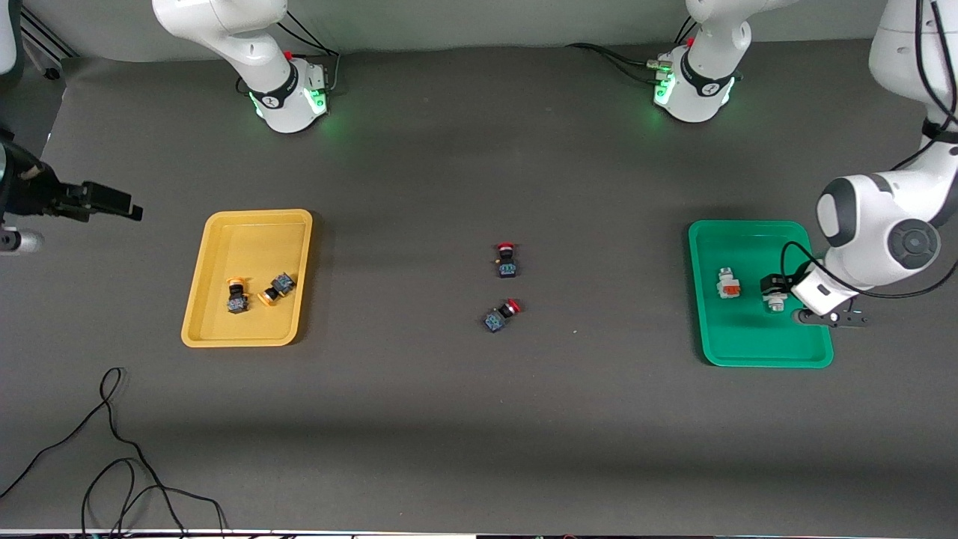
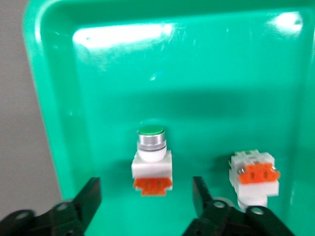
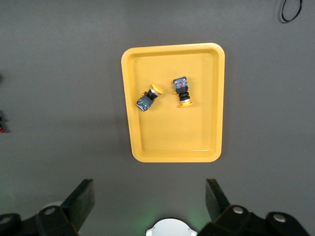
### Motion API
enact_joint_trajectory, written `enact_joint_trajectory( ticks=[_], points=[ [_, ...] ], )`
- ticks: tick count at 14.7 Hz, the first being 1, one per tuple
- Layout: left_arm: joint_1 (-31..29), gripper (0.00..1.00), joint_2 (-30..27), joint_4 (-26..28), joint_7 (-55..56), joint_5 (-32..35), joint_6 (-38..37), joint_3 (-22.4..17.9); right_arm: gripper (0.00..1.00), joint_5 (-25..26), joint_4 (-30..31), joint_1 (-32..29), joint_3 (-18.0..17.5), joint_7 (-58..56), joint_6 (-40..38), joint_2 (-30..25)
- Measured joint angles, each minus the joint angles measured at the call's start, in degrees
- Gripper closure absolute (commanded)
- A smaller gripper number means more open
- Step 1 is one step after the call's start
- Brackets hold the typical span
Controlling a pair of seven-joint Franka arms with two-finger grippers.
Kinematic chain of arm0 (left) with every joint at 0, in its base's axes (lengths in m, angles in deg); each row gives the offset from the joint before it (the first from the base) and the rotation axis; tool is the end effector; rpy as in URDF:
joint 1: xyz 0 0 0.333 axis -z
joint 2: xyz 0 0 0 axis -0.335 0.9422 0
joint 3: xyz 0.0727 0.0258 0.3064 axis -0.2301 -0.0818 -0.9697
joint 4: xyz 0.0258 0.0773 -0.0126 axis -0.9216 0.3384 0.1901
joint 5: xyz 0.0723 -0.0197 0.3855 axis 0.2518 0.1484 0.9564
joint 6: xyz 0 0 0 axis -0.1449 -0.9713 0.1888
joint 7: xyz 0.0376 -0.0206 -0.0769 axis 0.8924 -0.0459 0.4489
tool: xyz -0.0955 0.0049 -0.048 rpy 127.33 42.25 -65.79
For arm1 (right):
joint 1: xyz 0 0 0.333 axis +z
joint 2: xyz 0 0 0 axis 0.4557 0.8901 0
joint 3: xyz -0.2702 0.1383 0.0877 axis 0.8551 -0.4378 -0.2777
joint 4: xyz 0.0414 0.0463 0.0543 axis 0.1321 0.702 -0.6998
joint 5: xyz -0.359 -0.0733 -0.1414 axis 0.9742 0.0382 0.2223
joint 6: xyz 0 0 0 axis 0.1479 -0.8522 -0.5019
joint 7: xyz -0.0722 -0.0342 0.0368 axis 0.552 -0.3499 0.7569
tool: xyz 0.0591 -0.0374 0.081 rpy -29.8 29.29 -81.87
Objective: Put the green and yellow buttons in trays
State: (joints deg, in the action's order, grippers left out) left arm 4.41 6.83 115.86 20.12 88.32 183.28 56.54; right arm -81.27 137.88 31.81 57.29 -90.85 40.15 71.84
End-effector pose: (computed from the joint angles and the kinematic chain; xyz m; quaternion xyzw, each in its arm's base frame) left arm 0.5615 0.0988 0.2362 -0.9970 0.0383 0.0656 0.0168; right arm 0.5300 -0.0470 0.5827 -0.9959 0.0285 0.0713 0.0472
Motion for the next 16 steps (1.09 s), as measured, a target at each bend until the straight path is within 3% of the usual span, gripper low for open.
enact_joint_trajectory(
  ticks=[4, 7, 12, 16],
  points=[
    [-0.05, 0.00, -3.83, -12.32, -1.99, 0.03, -19.95, 0.20, 0.00, 2.36, 0.62, -0.65, -2.26, 0.83, 0.48, -2.24],
    [-0.07, 0.00, -7.24, -19.07, -3.74, -0.20, -30.88, 0.53, 0.00, 4.21, 0.60, -0.26, -2.86, 0.98, 0.88, -2.24],
    [0.81, 0.00, -16.13, -20.79, -4.11, -4.12, -38.80, 1.67, 0.00, 3.92, -0.73, 3.00, -3.07, 2.52, 2.79, -2.27],
    [5.60, 0.00, -20.03, -20.84, -2.37, -5.42, -42.15, 1.23, 0.00, 3.78, -1.10, 4.33, -3.07, 3.11, 2.94, -2.27]
  ],
)
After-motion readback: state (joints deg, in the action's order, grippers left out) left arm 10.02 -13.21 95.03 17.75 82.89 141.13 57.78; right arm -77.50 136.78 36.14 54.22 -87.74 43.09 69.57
